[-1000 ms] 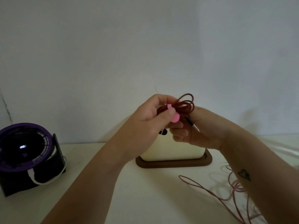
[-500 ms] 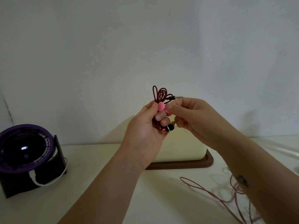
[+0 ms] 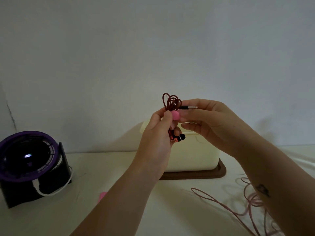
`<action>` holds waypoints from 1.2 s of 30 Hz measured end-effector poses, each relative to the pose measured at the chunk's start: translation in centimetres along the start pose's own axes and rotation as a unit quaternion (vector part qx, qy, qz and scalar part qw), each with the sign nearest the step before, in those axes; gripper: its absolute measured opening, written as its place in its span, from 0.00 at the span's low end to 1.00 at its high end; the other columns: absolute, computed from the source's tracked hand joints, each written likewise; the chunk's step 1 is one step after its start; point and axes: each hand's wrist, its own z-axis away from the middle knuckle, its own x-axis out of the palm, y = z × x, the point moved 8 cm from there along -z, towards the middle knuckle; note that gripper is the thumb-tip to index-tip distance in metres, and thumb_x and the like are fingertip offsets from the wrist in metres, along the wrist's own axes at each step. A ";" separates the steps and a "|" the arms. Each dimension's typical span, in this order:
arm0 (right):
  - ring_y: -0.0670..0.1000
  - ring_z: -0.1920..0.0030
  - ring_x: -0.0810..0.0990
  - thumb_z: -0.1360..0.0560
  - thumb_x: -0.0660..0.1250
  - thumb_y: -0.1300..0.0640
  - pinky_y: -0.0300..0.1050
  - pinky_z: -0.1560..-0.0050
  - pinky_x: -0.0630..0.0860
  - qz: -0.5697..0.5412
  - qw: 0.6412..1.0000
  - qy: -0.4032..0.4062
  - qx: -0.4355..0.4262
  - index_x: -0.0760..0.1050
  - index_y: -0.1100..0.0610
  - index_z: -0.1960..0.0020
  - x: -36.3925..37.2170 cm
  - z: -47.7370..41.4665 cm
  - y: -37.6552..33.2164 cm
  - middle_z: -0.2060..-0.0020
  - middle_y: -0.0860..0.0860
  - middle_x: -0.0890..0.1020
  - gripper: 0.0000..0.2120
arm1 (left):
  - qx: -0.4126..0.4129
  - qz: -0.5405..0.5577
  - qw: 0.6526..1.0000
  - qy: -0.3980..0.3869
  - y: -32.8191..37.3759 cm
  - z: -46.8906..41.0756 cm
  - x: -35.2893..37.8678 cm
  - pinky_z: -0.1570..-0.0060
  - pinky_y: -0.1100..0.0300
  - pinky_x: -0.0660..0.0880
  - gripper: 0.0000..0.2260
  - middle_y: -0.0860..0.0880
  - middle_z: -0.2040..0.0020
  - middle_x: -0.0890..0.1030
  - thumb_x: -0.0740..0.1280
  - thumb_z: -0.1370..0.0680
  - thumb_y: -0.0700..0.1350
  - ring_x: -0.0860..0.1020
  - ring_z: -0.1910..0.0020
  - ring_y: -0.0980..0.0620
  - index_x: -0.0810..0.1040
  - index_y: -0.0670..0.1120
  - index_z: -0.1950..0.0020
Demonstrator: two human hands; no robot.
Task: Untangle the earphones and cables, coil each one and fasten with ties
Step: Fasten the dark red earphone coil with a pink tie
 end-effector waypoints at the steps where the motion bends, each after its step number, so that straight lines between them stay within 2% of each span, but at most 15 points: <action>1: 0.50 0.55 0.81 0.36 0.71 0.59 0.41 0.50 0.77 0.010 1.000 0.002 0.000 0.82 0.58 0.51 0.1 0.0 0.1 0.56 0.59 0.83 0.14 | 0.005 -0.020 1.000 -0.004 0.0 0.0 0.1 0.57 0.60 0.69 0.07 0.56 0.71 0.72 0.57 0.19 0.44 0.69 0.71 0.58 0.75 0.47 0.49; 4: 0.52 0.55 0.82 0.35 0.73 0.58 0.44 0.47 0.78 0.052 0.998 0.041 -0.011 0.80 0.60 0.48 -0.5 0.0 0.2 0.55 0.60 0.83 0.16 | -0.006 -0.046 0.999 -0.018 -0.3 0.1 0.4 0.59 0.60 0.70 0.08 0.54 0.68 0.73 0.57 0.19 0.43 0.71 0.68 0.56 0.76 0.48 0.51; 6: 0.50 0.56 0.82 0.35 0.73 0.58 0.41 0.51 0.77 0.075 0.995 0.058 -0.010 0.80 0.58 0.49 -0.9 0.1 0.1 0.57 0.58 0.84 0.14 | -0.032 -0.039 0.998 -0.024 -0.5 0.1 0.5 0.57 0.58 0.72 0.08 0.52 0.65 0.73 0.58 0.19 0.44 0.73 0.66 0.55 0.76 0.47 0.53; 10: 0.48 0.60 0.83 0.37 0.75 0.56 0.39 0.55 0.80 0.112 0.992 0.064 -0.005 0.79 0.57 0.53 -1.2 0.3 -0.3 0.63 0.54 0.84 0.13 | -0.035 -0.068 0.997 -0.018 -0.2 -0.2 -0.5 0.52 0.54 0.73 0.05 0.55 0.63 0.78 0.63 0.22 0.45 0.75 0.59 0.56 0.79 0.48 0.53; 13: 0.49 0.62 0.83 0.33 0.74 0.64 0.37 0.58 0.79 0.102 0.993 0.052 0.002 0.79 0.59 0.56 -0.4 0.2 0.1 0.64 0.55 0.84 0.07 | -0.057 -0.018 0.998 0.009 -0.4 -0.7 -1.5 0.54 0.55 0.69 0.03 0.52 0.61 0.79 0.65 0.23 0.44 0.75 0.58 0.55 0.78 0.48 0.54; 16: 0.48 0.63 0.82 0.34 0.74 0.63 0.37 0.60 0.78 0.091 0.995 0.044 0.013 0.79 0.59 0.59 0.0 0.1 0.6 0.66 0.53 0.83 0.05 | -0.079 0.054 0.995 0.024 -0.8 -1.0 -1.7 0.51 0.55 0.66 0.01 0.47 0.55 0.80 0.68 0.28 0.44 0.75 0.55 0.52 0.78 0.48 0.58; 17: 0.48 0.63 0.81 0.35 0.74 0.61 0.37 0.59 0.78 0.082 0.996 0.035 0.019 0.79 0.59 0.59 0.1 0.0 0.7 0.66 0.53 0.83 0.06 | -0.081 0.080 0.993 0.021 -0.9 -1.1 -1.7 0.50 0.54 0.66 0.03 0.45 0.54 0.80 0.69 0.31 0.44 0.75 0.53 0.51 0.78 0.48 0.59; 21: 0.50 0.62 0.81 0.38 0.73 0.58 0.38 0.58 0.78 0.051 0.997 -0.019 0.049 0.79 0.62 0.58 0.9 0.2 1.3 0.64 0.55 0.82 0.11 | -0.088 0.125 0.988 0.015 -1.1 -1.2 -1.6 0.35 0.47 0.67 0.11 0.40 0.47 0.76 0.70 0.35 0.45 0.75 0.42 0.40 0.78 0.45 0.55; 23: 0.48 0.63 0.80 0.38 0.73 0.58 0.37 0.58 0.78 0.058 0.997 -0.025 0.052 0.80 0.60 0.60 1.0 0.2 1.3 0.66 0.53 0.82 0.09 | -0.088 0.126 0.988 0.012 -1.1 -1.2 -1.5 0.34 0.46 0.67 0.11 0.41 0.49 0.76 0.70 0.35 0.44 0.75 0.45 0.42 0.77 0.44 0.55; 24: 0.47 0.64 0.80 0.38 0.72 0.58 0.37 0.59 0.78 0.063 0.996 -0.026 0.053 0.80 0.60 0.60 0.9 0.2 1.3 0.66 0.53 0.82 0.08 | -0.084 0.122 0.989 0.014 -1.1 -1.2 -1.5 0.38 0.49 0.69 0.10 0.42 0.53 0.77 0.70 0.35 0.44 0.75 0.48 0.44 0.78 0.45 0.56; 27: 0.47 0.64 0.80 0.35 0.72 0.59 0.37 0.59 0.78 0.062 0.996 -0.027 0.062 0.79 0.61 0.58 0.7 0.2 1.3 0.66 0.52 0.82 0.08 | -0.052 0.067 0.996 0.011 -0.4 -0.9 -1.5 0.55 0.58 0.70 0.08 0.50 0.63 0.78 0.70 0.35 0.47 0.75 0.60 0.52 0.79 0.46 0.58; 30: 0.49 0.60 0.79 0.34 0.71 0.53 0.40 0.57 0.78 0.039 0.996 -0.025 0.074 0.78 0.60 0.51 0.3 0.2 1.6 0.60 0.53 0.82 0.15 | -0.012 -0.086 0.996 -0.015 0.7 -0.7 -1.7 0.56 0.54 0.70 0.16 0.50 0.60 0.83 0.75 0.37 0.53 0.77 0.61 0.52 0.81 0.49 0.54; 32: 0.50 0.60 0.77 0.33 0.70 0.48 0.40 0.57 0.77 0.037 0.996 -0.028 0.078 0.79 0.59 0.49 0.4 0.2 1.7 0.58 0.54 0.81 0.18 | -0.012 -0.177 0.984 -0.019 1.1 -0.6 -1.9 0.56 0.55 0.73 0.25 0.50 0.58 0.84 0.78 0.42 0.60 0.80 0.61 0.53 0.77 0.51 0.51; 33: 0.49 0.61 0.77 0.32 0.69 0.48 0.39 0.59 0.76 0.041 0.995 -0.033 0.081 0.79 0.59 0.50 0.5 0.3 1.7 0.59 0.54 0.81 0.17 | -0.003 -0.216 0.976 -0.010 1.2 -0.6 -2.1 0.58 0.56 0.73 0.26 0.50 0.57 0.84 0.78 0.41 0.61 0.80 0.61 0.53 0.75 0.51 0.51; 36: 0.46 0.68 0.75 0.33 0.68 0.52 0.35 0.65 0.75 0.016 0.996 -0.040 0.079 0.79 0.59 0.59 0.6 0.3 1.6 0.66 0.53 0.79 0.10 | 0.055 -0.291 0.955 0.001 2.3 -0.5 -2.0 0.65 0.63 0.72 0.13 0.53 0.61 0.83 0.73 0.32 0.54 0.79 0.64 0.57 0.74 0.50 0.55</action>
